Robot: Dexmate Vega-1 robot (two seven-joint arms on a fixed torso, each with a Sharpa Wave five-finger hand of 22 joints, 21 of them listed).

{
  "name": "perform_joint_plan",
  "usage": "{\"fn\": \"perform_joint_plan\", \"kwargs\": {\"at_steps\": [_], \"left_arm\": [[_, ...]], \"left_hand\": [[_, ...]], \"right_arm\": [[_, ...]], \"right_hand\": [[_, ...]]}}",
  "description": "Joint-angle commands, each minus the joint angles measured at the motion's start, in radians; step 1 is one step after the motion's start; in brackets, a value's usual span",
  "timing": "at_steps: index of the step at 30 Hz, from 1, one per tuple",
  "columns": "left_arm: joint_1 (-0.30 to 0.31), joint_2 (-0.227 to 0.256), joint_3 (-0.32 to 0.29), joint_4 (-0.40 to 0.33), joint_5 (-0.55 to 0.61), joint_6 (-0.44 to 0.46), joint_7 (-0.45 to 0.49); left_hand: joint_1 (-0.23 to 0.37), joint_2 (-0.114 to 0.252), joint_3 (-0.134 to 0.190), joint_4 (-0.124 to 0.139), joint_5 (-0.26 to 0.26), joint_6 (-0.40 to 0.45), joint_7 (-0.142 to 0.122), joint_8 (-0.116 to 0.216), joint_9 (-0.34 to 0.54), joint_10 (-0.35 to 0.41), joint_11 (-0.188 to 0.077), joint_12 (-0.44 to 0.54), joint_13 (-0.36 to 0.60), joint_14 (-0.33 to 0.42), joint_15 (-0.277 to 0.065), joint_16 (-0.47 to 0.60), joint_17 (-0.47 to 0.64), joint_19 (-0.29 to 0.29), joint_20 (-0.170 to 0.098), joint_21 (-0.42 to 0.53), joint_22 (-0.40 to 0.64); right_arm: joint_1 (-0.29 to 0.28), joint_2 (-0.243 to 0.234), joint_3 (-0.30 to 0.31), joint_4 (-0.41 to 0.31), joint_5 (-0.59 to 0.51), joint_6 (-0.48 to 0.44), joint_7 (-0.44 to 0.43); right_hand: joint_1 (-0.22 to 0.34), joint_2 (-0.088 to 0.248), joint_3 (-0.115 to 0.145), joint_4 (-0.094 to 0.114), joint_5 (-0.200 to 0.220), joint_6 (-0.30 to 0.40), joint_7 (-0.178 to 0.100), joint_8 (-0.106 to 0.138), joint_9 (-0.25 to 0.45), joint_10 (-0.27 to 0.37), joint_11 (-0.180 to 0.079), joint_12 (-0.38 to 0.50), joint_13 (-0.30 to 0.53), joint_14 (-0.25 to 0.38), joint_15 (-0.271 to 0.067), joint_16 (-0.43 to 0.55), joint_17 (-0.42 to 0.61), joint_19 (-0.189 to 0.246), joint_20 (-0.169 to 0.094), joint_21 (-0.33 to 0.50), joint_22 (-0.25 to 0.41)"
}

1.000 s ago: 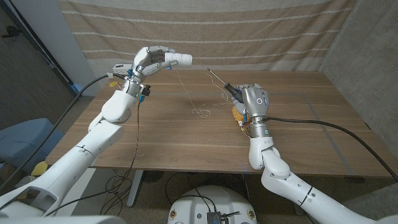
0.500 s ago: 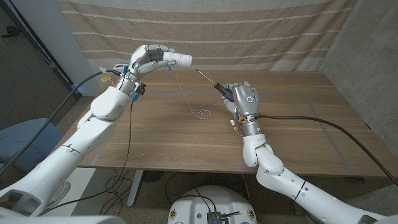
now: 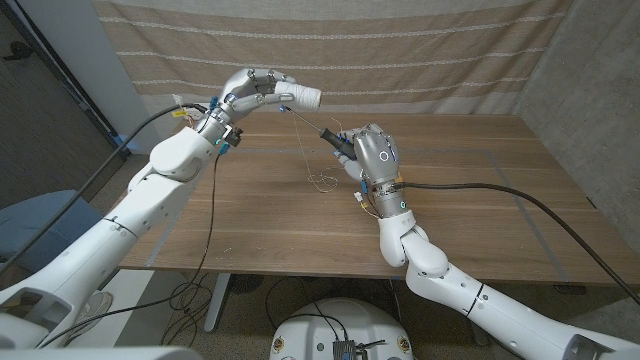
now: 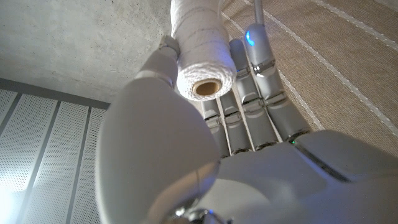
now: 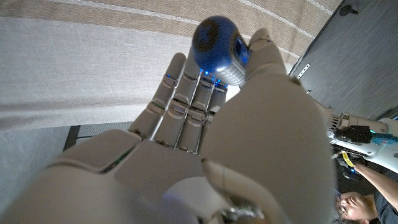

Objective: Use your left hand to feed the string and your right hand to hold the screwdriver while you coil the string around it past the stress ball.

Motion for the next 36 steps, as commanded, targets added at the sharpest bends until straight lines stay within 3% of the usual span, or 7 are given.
{"fn": "perform_joint_plan", "kwargs": {"at_steps": [1, 8, 19, 25, 36], "left_arm": [[-0.043, -0.018, 0.027, 0.005, 0.008, 0.056, 0.003], [-0.046, -0.028, 0.028, 0.005, 0.036, 0.073, 0.049], [0.002, -0.006, -0.004, -0.026, 0.06, 0.081, 0.108], [0.052, 0.022, -0.041, -0.063, 0.075, 0.089, 0.154], [0.104, 0.047, -0.084, -0.096, 0.085, 0.092, 0.188]], "left_hand": [[0.222, 0.222, 0.011, 0.005, 0.006, 0.024, 0.025, -0.001, 0.002, 0.037, -0.031, 0.002, 0.073, 0.148, -0.212, -0.005, 0.003, -0.012, -0.127, 0.008, 0.002], [0.222, 0.222, 0.011, 0.005, 0.006, 0.025, 0.024, -0.002, 0.003, 0.036, -0.032, -0.003, 0.072, 0.148, -0.21, -0.011, 0.003, -0.013, -0.127, 0.011, 0.002], [0.222, 0.222, 0.012, 0.005, 0.006, 0.024, 0.025, -0.005, 0.003, 0.038, -0.033, -0.006, 0.076, 0.149, -0.208, -0.018, 0.004, -0.016, -0.126, 0.015, 0.001], [0.222, 0.223, 0.012, 0.005, 0.006, 0.025, 0.023, -0.006, 0.005, 0.04, -0.032, -0.008, 0.078, 0.151, -0.21, -0.021, 0.005, -0.017, -0.126, 0.017, 0.001], [0.222, 0.223, 0.012, 0.005, 0.005, 0.024, 0.024, -0.007, 0.008, 0.043, -0.032, -0.011, 0.081, 0.153, -0.211, -0.027, 0.006, -0.02, -0.126, 0.02, 0.0]], "right_arm": [[0.033, -0.012, -0.035, 0.008, -0.065, 0.083, -0.014], [0.029, -0.021, -0.027, 0.02, -0.072, 0.117, -0.057], [0.02, -0.004, 0.025, 0.069, -0.031, 0.083, -0.109], [0.004, 0.01, 0.081, 0.099, 0.058, 0.083, -0.181], [-0.058, -0.03, 0.18, 0.051, 0.277, 0.248, -0.215]], "right_hand": [[0.134, 0.12, -0.007, -0.003, 0.005, 0.135, -0.134, 0.002, 0.009, 0.06, -0.051, -0.004, 0.007, 0.026, -0.093, -0.008, 0.003, -0.004, -0.149, 0.008, -0.002], [0.136, 0.121, -0.012, -0.001, 0.008, 0.139, -0.133, 0.0, 0.009, 0.063, -0.054, -0.008, 0.009, 0.028, -0.092, -0.014, 0.005, -0.009, -0.149, 0.014, -0.006], [0.141, 0.121, -0.02, 0.0, 0.012, 0.148, -0.136, -0.003, 0.009, 0.073, -0.054, -0.012, 0.01, 0.033, -0.093, -0.022, 0.008, -0.015, -0.149, 0.024, -0.012], [0.141, 0.121, -0.026, 0.001, 0.015, 0.15, -0.136, -0.006, 0.009, 0.071, -0.054, -0.018, 0.011, 0.035, -0.092, -0.027, 0.01, -0.017, -0.149, 0.031, -0.015], [0.145, 0.116, -0.036, 0.001, 0.02, 0.154, -0.141, -0.009, 0.01, 0.072, -0.058, -0.028, 0.009, 0.035, -0.093, -0.038, 0.01, -0.019, -0.15, 0.041, -0.021]]}}
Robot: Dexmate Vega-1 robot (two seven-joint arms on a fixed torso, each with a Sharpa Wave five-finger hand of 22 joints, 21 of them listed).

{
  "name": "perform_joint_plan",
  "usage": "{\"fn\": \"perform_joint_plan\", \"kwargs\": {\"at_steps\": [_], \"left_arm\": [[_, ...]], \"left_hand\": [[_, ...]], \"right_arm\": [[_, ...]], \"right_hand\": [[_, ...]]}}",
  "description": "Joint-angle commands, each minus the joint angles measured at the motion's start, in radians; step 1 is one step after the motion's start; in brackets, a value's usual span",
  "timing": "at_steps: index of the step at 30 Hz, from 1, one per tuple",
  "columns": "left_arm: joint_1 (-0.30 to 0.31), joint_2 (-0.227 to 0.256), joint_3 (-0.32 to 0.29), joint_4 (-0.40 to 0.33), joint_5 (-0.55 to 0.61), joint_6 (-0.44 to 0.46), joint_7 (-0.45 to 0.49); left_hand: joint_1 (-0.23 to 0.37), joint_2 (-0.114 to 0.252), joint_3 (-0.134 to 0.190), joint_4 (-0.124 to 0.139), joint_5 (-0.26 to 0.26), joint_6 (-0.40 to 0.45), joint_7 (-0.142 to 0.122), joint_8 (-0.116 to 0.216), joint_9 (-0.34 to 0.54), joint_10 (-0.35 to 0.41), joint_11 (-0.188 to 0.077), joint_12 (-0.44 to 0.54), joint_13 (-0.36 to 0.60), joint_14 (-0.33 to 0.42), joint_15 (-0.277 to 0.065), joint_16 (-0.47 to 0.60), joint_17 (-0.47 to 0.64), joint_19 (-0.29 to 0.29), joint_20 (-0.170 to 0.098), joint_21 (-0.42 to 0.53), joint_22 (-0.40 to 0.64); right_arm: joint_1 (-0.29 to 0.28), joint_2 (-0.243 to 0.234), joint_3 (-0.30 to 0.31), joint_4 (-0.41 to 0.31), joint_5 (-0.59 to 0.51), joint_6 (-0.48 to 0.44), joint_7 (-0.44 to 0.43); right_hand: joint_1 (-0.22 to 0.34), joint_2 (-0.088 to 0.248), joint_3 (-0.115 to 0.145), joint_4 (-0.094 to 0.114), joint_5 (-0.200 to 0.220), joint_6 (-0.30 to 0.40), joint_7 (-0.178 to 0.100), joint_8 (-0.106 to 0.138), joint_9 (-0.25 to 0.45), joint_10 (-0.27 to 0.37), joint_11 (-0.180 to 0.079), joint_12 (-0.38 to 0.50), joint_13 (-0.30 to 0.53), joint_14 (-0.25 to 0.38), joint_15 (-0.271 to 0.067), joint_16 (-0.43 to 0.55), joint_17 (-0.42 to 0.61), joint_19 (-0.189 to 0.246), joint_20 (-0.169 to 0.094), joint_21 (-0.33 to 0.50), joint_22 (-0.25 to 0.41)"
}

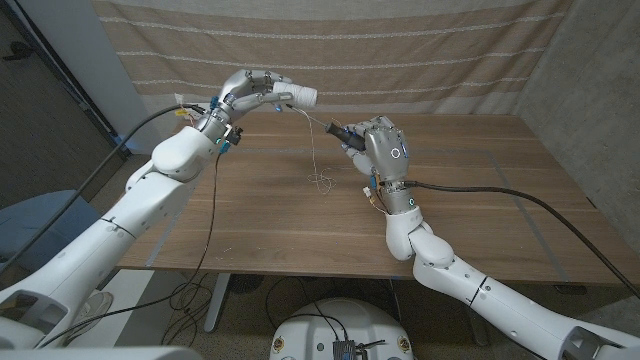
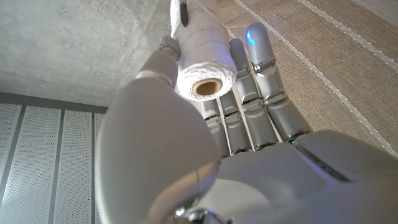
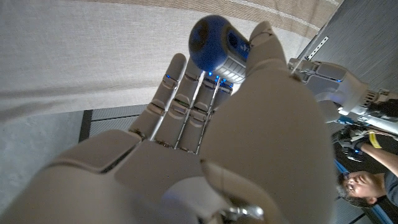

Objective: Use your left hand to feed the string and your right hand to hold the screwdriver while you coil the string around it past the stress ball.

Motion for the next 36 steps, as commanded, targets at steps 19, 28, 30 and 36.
{"fn": "perform_joint_plan", "kwargs": {"at_steps": [19, 28, 30, 36], "left_arm": [[0.043, 0.024, -0.032, -0.033, 0.025, -0.023, 0.003], [0.059, 0.058, -0.019, -0.061, 0.147, 0.057, 0.088], [0.06, 0.073, -0.009, -0.076, 0.212, 0.086, 0.12], [0.052, 0.108, 0.016, -0.102, 0.306, 0.152, 0.138]], "left_hand": [[0.222, 0.224, 0.014, 0.004, 0.005, 0.026, 0.022, -0.001, 0.01, 0.042, -0.032, -0.006, 0.088, 0.156, -0.211, -0.012, 0.009, -0.028, -0.121, 0.013, -0.001], [0.221, 0.224, 0.014, 0.005, 0.005, 0.025, 0.024, -0.004, 0.01, 0.045, -0.031, -0.008, 0.09, 0.157, -0.211, -0.016, 0.011, -0.03, -0.121, 0.015, -0.001], [0.221, 0.224, 0.014, 0.004, 0.005, 0.026, 0.025, -0.004, 0.011, 0.047, -0.029, -0.009, 0.09, 0.158, -0.211, -0.017, 0.011, -0.03, -0.121, 0.016, -0.001], [0.221, 0.224, 0.014, 0.004, 0.005, 0.027, 0.025, -0.005, 0.011, 0.045, -0.031, -0.013, 0.091, 0.158, -0.207, -0.02, 0.013, -0.031, -0.121, 0.017, -0.001]], "right_arm": [[-0.069, 0.025, 0.134, -0.027, 0.281, 0.236, -0.032], [-0.055, 0.046, 0.166, -0.014, 0.343, 0.338, -0.024], [-0.053, 0.049, 0.171, -0.015, 0.336, 0.341, -0.023], [-0.056, 0.056, 0.189, -0.026, 0.306, 0.308, -0.024]], "right_hand": [[0.141, 0.137, -0.023, -0.003, 0.025, 0.105, -0.093, 0.001, 0.011, 0.037, -0.031, -0.017, 0.002, 0.039, -0.09, -0.026, -0.001, -0.015, -0.153, 0.029, -0.012], [0.141, 0.137, -0.03, 0.0, 0.03, 0.105, -0.091, -0.002, 0.011, 0.041, -0.03, -0.02, 0.004, 0.046, -0.089, -0.03, -0.001, -0.014, -0.153, 0.037, -0.016], [0.141, 0.136, -0.031, 0.0, 0.031, 0.104, -0.09, -0.002, 0.011, 0.043, -0.029, -0.02, 0.004, 0.047, -0.089, -0.031, -0.001, -0.014, -0.152, 0.038, -0.017], [0.142, 0.138, -0.034, 0.001, 0.033, 0.103, -0.089, -0.004, 0.011, 0.041, -0.03, -0.024, 0.005, 0.049, -0.089, -0.034, -0.001, -0.014, -0.153, 0.042, -0.019]]}}
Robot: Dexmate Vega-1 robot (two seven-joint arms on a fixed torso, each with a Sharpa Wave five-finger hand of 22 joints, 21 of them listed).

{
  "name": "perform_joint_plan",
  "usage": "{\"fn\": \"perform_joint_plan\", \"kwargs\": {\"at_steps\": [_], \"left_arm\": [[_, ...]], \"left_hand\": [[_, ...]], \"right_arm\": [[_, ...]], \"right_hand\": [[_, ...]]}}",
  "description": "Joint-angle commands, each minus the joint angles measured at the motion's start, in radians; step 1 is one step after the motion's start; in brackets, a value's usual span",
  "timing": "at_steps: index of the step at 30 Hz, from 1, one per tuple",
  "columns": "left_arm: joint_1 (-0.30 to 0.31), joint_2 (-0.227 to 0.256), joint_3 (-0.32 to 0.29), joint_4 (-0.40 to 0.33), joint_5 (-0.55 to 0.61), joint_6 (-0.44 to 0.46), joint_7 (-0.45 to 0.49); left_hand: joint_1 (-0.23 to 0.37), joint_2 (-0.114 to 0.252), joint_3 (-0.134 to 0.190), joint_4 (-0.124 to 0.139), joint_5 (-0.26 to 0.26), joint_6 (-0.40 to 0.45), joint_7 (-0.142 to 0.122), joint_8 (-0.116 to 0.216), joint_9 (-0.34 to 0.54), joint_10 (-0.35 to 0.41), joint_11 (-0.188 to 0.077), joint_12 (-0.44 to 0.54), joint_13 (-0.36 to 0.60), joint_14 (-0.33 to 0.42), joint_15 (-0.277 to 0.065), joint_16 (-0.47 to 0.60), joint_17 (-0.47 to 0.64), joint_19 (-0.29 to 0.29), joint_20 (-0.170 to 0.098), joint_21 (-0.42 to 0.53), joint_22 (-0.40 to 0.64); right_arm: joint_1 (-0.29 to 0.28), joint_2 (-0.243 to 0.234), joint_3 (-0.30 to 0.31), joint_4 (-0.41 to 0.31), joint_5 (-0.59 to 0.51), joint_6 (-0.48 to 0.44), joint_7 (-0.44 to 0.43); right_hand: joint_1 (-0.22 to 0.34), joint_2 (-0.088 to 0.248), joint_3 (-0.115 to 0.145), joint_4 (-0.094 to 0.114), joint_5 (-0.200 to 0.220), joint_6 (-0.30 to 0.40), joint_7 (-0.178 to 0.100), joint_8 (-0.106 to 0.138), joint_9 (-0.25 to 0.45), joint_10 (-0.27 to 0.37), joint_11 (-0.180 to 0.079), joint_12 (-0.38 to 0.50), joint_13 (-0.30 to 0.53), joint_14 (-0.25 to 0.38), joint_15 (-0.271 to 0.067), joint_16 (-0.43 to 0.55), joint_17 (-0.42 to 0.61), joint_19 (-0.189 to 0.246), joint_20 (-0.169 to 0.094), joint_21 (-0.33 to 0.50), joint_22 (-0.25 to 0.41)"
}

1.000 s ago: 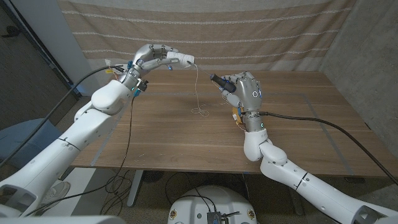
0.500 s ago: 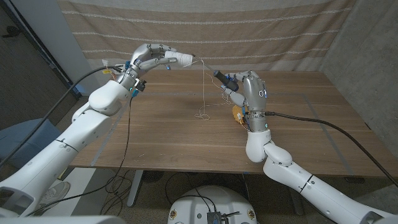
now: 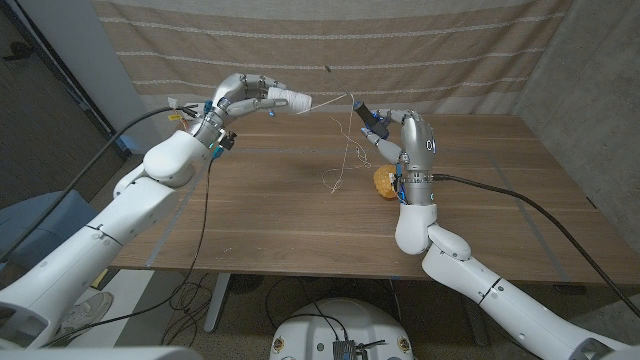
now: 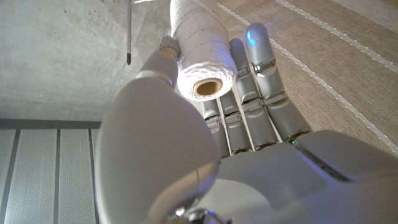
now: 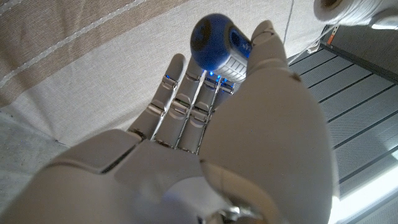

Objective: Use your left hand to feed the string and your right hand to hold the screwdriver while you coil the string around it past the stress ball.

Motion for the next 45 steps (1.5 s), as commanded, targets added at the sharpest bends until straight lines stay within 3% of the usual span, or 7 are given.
{"fn": "perform_joint_plan", "kwargs": {"at_steps": [1, 11, 21, 26, 32, 45], "left_arm": [[-0.009, 0.067, 0.043, -0.048, 0.183, 0.124, 0.049], [-0.092, 0.123, 0.116, -0.062, 0.173, 0.176, -0.13], [-0.144, 0.151, 0.161, -0.078, 0.088, 0.172, -0.311], [-0.148, 0.158, 0.164, -0.089, 0.06, 0.155, -0.349], [-0.143, 0.149, 0.153, -0.072, -0.024, 0.12, -0.397], [-0.142, 0.059, 0.125, 0.001, -0.247, 0.001, -0.501]], "left_hand": [[0.221, 0.224, 0.009, 0.004, 0.005, 0.027, 0.025, 0.003, 0.003, 0.036, -0.034, 0.004, 0.064, 0.15, -0.209, -0.004, 0.004, -0.029, -0.123, 0.01, 0.004], [0.22, 0.224, 0.009, 0.005, 0.005, 0.028, 0.022, 0.002, 0.004, 0.035, -0.037, 0.001, 0.068, 0.149, -0.21, -0.008, 0.006, -0.032, -0.123, 0.011, 0.003], [0.22, 0.224, 0.009, 0.005, 0.005, 0.028, 0.02, -0.001, 0.004, 0.035, -0.036, -0.004, 0.072, 0.149, -0.211, -0.013, 0.009, -0.036, -0.124, 0.013, 0.003], [0.22, 0.225, 0.009, 0.005, 0.005, 0.027, 0.02, -0.002, 0.005, 0.035, -0.037, -0.006, 0.073, 0.148, -0.21, -0.015, 0.01, -0.037, -0.124, 0.014, 0.003], [0.22, 0.225, 0.009, 0.005, 0.005, 0.024, 0.017, -0.004, 0.006, 0.035, -0.038, -0.008, 0.076, 0.15, -0.213, -0.017, 0.011, -0.039, -0.124, 0.015, 0.003], [0.218, 0.226, 0.009, 0.006, 0.004, 0.028, 0.019, -0.005, 0.007, 0.038, -0.038, -0.014, 0.078, 0.151, -0.211, -0.023, 0.013, -0.042, -0.123, 0.018, 0.003]], "right_arm": [[0.003, 0.024, 0.039, -0.007, -0.014, -0.008, 0.004], [0.052, 0.053, -0.014, 0.043, -0.183, -0.246, -0.007], [0.111, 0.066, -0.062, 0.11, -0.206, -0.351, -0.026], [0.136, 0.069, -0.089, 0.137, -0.227, -0.412, -0.028], [0.156, 0.047, -0.134, 0.167, -0.258, -0.449, -0.025], [0.179, 0.003, -0.235, 0.19, -0.322, -0.459, 0.022]], "right_hand": [[0.139, 0.14, -0.008, 0.001, 0.01, 0.103, -0.088, 0.003, 0.011, 0.032, -0.021, -0.003, 0.003, 0.031, -0.075, -0.007, 0.002, -0.002, -0.155, 0.007, 0.0], [0.143, 0.142, -0.013, 0.001, 0.014, 0.103, -0.086, 0.001, 0.012, 0.035, -0.02, -0.007, 0.005, 0.035, -0.076, -0.012, 0.002, -0.006, -0.155, 0.013, -0.005], [0.146, 0.142, -0.02, 0.002, 0.018, 0.107, -0.087, 0.0, 0.012, 0.041, -0.019, -0.01, 0.008, 0.04, -0.075, -0.018, 0.002, -0.01, -0.155, 0.019, -0.01], [0.148, 0.142, -0.023, 0.002, 0.019, 0.109, -0.087, 0.0, 0.012, 0.043, -0.015, -0.011, 0.009, 0.041, -0.075, -0.02, 0.002, -0.012, -0.155, 0.021, -0.012], [0.149, 0.143, -0.026, 0.003, 0.021, 0.11, -0.088, -0.001, 0.012, 0.041, -0.018, -0.014, 0.011, 0.043, -0.075, -0.023, 0.003, -0.015, -0.155, 0.024, -0.015], [0.155, 0.144, -0.037, 0.004, 0.027, 0.112, -0.093, -0.003, 0.012, 0.039, -0.024, -0.022, 0.016, 0.044, -0.075, -0.033, 0.003, -0.026, -0.155, 0.032, -0.022]]}}
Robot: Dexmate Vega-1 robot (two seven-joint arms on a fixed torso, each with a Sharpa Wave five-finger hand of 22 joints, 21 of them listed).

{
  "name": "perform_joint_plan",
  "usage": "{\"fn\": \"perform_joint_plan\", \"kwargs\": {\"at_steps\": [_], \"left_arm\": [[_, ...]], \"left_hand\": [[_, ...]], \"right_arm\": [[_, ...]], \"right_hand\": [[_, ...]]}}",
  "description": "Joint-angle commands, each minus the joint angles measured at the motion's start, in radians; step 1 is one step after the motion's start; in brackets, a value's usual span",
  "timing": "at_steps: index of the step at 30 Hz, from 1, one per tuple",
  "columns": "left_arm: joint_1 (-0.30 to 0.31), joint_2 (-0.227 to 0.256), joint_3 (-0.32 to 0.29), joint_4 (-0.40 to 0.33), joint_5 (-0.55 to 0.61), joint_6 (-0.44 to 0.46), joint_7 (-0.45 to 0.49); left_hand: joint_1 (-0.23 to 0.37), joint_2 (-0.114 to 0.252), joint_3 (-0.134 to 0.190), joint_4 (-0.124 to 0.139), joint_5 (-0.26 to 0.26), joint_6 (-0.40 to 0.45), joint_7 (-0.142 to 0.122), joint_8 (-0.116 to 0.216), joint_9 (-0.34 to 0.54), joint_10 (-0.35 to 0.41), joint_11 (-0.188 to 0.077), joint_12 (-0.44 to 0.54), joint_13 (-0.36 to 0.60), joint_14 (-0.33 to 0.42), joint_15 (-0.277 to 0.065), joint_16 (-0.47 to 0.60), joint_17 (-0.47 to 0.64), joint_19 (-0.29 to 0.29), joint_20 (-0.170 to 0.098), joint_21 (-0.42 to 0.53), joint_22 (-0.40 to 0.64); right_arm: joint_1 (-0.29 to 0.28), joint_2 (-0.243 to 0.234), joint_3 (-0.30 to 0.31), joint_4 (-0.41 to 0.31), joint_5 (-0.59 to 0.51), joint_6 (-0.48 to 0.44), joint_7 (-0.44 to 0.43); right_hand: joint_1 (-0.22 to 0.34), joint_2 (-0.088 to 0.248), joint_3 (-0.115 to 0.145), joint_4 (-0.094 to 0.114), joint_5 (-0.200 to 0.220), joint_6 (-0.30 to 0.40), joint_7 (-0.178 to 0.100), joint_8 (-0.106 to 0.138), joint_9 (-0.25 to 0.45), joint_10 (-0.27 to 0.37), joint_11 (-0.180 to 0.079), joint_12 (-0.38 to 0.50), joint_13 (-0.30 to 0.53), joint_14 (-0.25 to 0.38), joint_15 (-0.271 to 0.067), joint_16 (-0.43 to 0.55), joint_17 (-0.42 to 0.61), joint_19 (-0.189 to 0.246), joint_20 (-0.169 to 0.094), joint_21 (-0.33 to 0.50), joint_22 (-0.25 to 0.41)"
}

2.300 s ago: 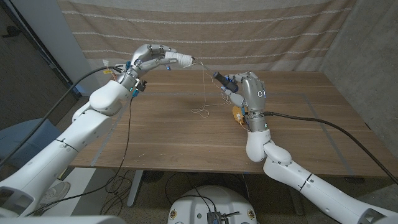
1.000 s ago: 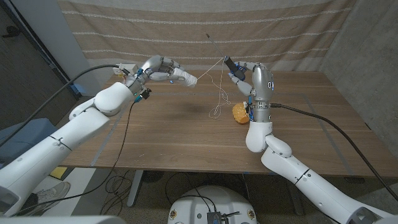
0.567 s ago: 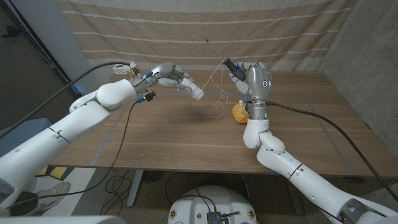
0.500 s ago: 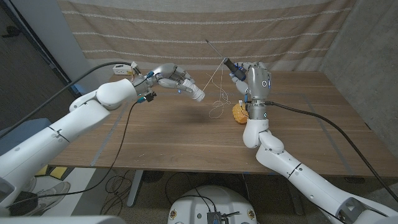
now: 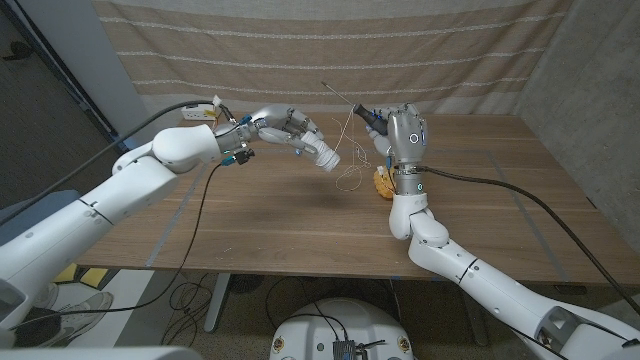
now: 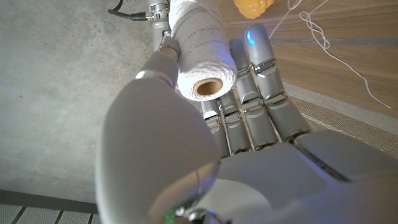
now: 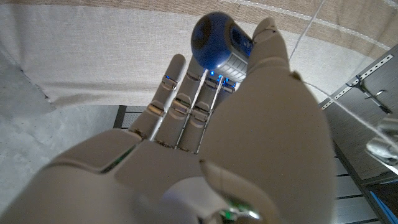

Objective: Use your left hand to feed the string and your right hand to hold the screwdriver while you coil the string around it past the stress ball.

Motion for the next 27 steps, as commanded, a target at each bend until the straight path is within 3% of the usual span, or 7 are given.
{"fn": "perform_joint_plan", "kwargs": {"at_steps": [1, 9, 15, 18, 22, 27], "left_arm": [[0.003, -0.07, -0.027, 0.049, -0.171, -0.094, -0.08], [0.052, -0.105, -0.075, 0.024, -0.167, -0.161, 0.015], [0.108, -0.119, -0.131, -0.024, -0.081, -0.214, 0.152], [0.141, -0.133, -0.168, -0.051, -0.01, -0.236, 0.247], [0.153, -0.145, -0.186, -0.063, 0.045, -0.229, 0.315], [0.139, -0.163, -0.187, -0.052, 0.075, -0.205, 0.36]], "left_hand": [[0.218, 0.226, 0.011, 0.004, 0.005, 0.029, 0.02, 0.003, 0.005, 0.037, -0.036, -0.002, 0.077, 0.149, -0.208, -0.003, 0.004, -0.031, -0.126, 0.005, 0.002], [0.219, 0.224, 0.011, 0.002, 0.005, 0.034, 0.022, 0.003, 0.004, 0.041, -0.035, -0.006, 0.076, 0.151, -0.206, -0.006, 0.004, -0.032, -0.126, 0.007, 0.002], [0.219, 0.223, 0.012, 0.002, 0.005, 0.035, 0.021, 0.002, 0.004, 0.043, -0.035, -0.007, 0.077, 0.154, -0.206, -0.008, 0.005, -0.032, -0.125, 0.008, 0.002], [0.219, 0.222, 0.011, 0.002, 0.005, 0.037, 0.021, 0.002, 0.003, 0.046, -0.035, -0.009, 0.077, 0.155, -0.204, -0.009, 0.005, -0.033, -0.125, 0.009, 0.002], [0.218, 0.222, 0.011, 0.002, 0.005, 0.038, 0.019, 0.0, 0.003, 0.048, -0.038, -0.011, 0.077, 0.157, -0.205, -0.012, 0.003, -0.034, -0.125, 0.01, 0.002], [0.218, 0.221, 0.011, 0.002, 0.005, 0.041, 0.018, 0.0, 0.002, 0.049, -0.038, -0.014, 0.076, 0.157, -0.204, -0.015, 0.004, -0.034, -0.125, 0.011, 0.002]], "right_arm": [[0.026, -0.03, -0.082, 0.03, -0.06, -0.037, 0.04], [0.032, -0.043, -0.114, 0.038, -0.093, -0.031, 0.025], [0.043, -0.049, -0.132, 0.065, -0.115, -0.02, 0.002], [0.043, -0.049, -0.135, 0.091, -0.119, 0.016, -0.061], [-0.02, -0.007, -0.037, 0.094, -0.209, 0.118, -0.061], [-0.125, 0.098, 0.147, 0.083, -0.386, 0.307, -0.061]], "right_hand": [[0.146, 0.153, -0.01, 0.0, 0.007, 0.093, -0.078, 0.005, 0.012, 0.016, -0.021, -0.003, 0.005, 0.028, -0.067, -0.004, 0.004, -0.006, -0.157, 0.009, 0.0], [0.148, 0.155, -0.016, 0.002, 0.009, 0.093, -0.079, 0.003, 0.012, 0.017, -0.02, -0.006, 0.008, 0.027, -0.067, -0.009, 0.004, -0.01, -0.157, 0.014, -0.003], [0.15, 0.156, -0.02, 0.002, 0.012, 0.095, -0.082, 0.003, 0.012, 0.016, -0.022, -0.009, 0.01, 0.028, -0.067, -0.013, 0.004, -0.012, -0.157, 0.018, -0.005], [0.152, 0.155, -0.021, 0.001, 0.012, 0.095, -0.082, 0.003, 0.012, 0.017, -0.021, -0.01, 0.011, 0.027, -0.068, -0.014, 0.005, -0.013, -0.157, 0.019, -0.006], [0.154, 0.157, -0.023, 0.002, 0.014, 0.096, -0.079, 0.002, 0.012, 0.018, -0.019, -0.011, 0.012, 0.028, -0.068, -0.016, 0.005, -0.015, -0.157, 0.021, -0.008], [0.156, 0.16, -0.028, 0.003, 0.016, 0.096, -0.081, 0.001, 0.012, 0.019, -0.023, -0.015, 0.013, 0.03, -0.067, -0.02, 0.005, -0.018, -0.157, 0.027, -0.011]]}}
